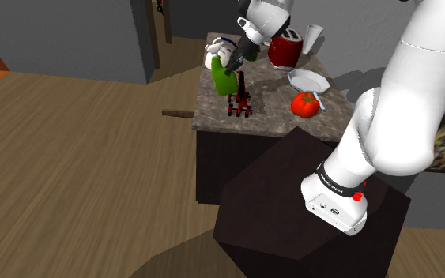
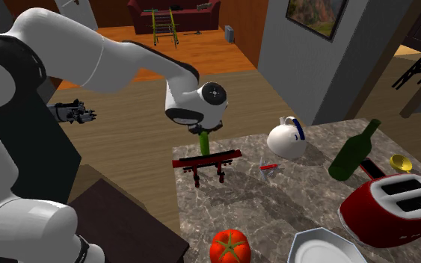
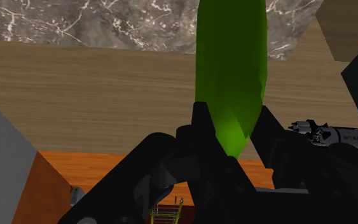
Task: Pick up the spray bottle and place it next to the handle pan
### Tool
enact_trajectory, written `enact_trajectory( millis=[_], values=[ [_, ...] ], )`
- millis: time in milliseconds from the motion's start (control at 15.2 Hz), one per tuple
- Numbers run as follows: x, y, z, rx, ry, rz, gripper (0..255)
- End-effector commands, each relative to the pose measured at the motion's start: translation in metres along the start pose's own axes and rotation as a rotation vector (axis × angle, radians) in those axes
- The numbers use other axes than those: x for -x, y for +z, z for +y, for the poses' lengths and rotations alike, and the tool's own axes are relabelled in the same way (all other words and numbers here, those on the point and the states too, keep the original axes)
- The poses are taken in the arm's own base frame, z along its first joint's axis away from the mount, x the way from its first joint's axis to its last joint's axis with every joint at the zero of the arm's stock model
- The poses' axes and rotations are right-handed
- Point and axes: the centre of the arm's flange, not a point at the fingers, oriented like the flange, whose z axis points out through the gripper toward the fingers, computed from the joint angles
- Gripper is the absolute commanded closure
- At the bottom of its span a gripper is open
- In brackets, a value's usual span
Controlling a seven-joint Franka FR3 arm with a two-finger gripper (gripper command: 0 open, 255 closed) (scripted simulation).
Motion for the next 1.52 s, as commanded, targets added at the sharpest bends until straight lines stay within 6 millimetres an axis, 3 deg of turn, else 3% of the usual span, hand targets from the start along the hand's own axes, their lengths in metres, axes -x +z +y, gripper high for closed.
enact_trajectory(
  millis=[0, 1452],
  values=[
    [-0.006, -0.009, 0.0, 0.0, 0.0, 0.0, 255],
    [-0.064, -0.11, -0.001, 0.0, 0.0, 0.0, 255]
  ],
)
